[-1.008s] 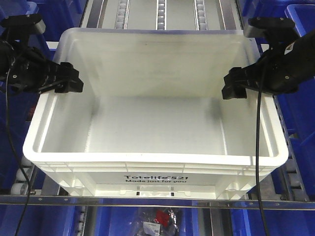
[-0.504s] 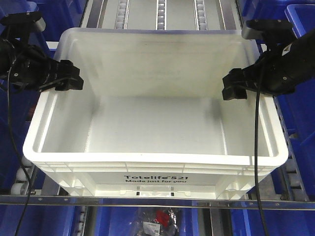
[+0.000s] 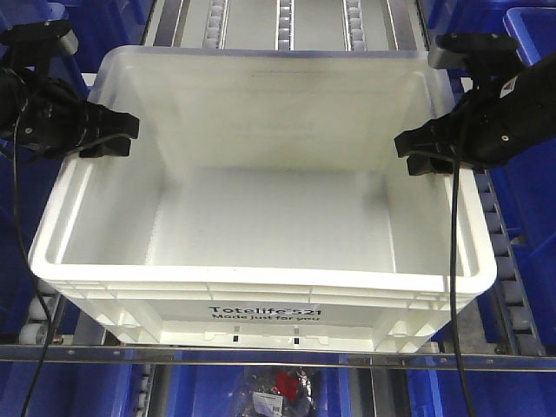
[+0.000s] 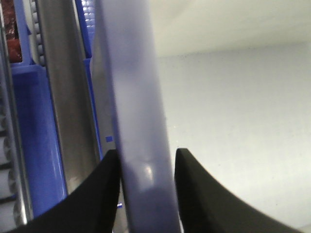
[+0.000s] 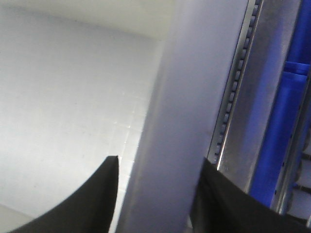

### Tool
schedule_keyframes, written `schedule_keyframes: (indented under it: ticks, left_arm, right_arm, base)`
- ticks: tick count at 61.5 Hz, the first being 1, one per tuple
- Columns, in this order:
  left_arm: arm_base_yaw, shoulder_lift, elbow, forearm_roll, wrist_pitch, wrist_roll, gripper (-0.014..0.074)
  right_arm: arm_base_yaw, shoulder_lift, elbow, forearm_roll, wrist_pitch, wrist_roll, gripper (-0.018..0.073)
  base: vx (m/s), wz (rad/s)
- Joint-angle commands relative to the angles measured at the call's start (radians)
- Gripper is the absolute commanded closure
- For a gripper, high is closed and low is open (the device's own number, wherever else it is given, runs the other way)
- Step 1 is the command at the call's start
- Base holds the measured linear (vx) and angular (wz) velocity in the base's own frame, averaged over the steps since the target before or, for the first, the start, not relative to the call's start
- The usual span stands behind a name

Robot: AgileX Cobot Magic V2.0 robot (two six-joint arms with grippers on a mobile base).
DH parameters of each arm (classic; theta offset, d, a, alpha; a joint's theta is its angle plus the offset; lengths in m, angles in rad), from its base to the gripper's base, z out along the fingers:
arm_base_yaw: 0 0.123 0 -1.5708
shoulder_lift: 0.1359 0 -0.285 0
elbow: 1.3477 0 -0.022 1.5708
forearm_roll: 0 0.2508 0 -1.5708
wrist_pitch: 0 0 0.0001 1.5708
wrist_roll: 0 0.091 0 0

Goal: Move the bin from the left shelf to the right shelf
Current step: 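Lift the crate with both grippers and pull it off the shelf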

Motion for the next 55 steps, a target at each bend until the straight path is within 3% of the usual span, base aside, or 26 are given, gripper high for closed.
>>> schedule_keyframes:
  ticks: [1, 19, 40, 55]
  left_arm:
    - [-0.011, -0.059, -0.044, -0.122, -0.03, 0.065, 0.0603]
    - [-0.011, -0.131, -0.057, -0.113, -0.051, 0.063, 0.0601]
    - [-0.011, -0.166, -0.056, -0.013, -0.029, -0.002, 0.0601]
    - [-0.01, -0.166, -0.056, -0.01, -0.018, -0.006, 0.0601]
  right_arm:
    - [-0.002, -0.066, -0.032, 0.005, -0.058, -0.004, 0.0566]
    - [-0.002, -0.141, -0.032, 0.005, -0.055, -0.004, 0.0564]
    - [-0.002, -0.193, -0.032, 0.005, -0.026, 0.0, 0.0564]
    - [-0.002, -0.2, -0.032, 0.005, -0.013, 0.0, 0.0564]
  base:
    - [0.0, 0.0]
    - [0.0, 0.0]
    - [0.0, 0.0]
    - [0.0, 0.0]
